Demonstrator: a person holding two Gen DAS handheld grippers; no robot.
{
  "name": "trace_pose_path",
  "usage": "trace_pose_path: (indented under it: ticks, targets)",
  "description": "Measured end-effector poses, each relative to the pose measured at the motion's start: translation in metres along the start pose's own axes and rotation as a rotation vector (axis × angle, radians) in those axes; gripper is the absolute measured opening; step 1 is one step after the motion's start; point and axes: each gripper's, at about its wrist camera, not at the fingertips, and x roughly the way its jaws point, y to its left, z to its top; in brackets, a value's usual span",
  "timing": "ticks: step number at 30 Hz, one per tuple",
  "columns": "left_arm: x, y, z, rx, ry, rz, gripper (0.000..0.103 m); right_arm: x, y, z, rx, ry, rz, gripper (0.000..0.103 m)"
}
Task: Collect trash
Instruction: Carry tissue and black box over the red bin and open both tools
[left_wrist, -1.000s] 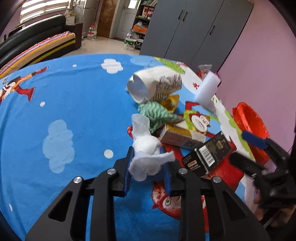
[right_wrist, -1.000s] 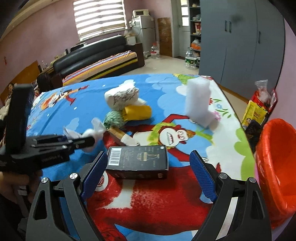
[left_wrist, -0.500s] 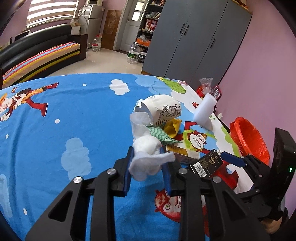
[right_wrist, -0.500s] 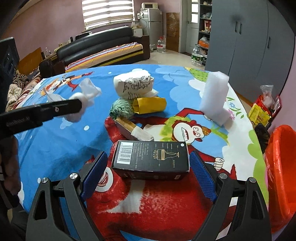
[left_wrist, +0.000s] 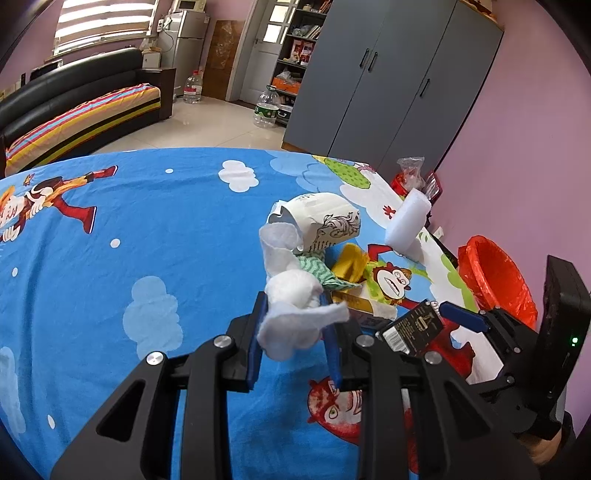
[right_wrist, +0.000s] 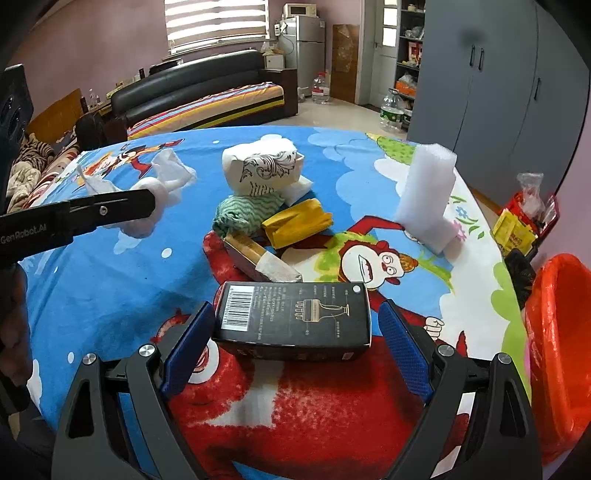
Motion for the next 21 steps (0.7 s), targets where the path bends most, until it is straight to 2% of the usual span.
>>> trace_pose_path:
  ticks: [11,21]
  targets:
    - [0.000,0.002,-0.002,-0.006,0.001,-0.001,0.027,0.014,0.002,-0.006,0.003,0.041,0.009,0.085]
    - [-0.003,-0.001,-0.001,-0.003,-0.018,0.003,0.027,0.001,-0.011,-0.004,0.043,0.005,-0.004,0.081]
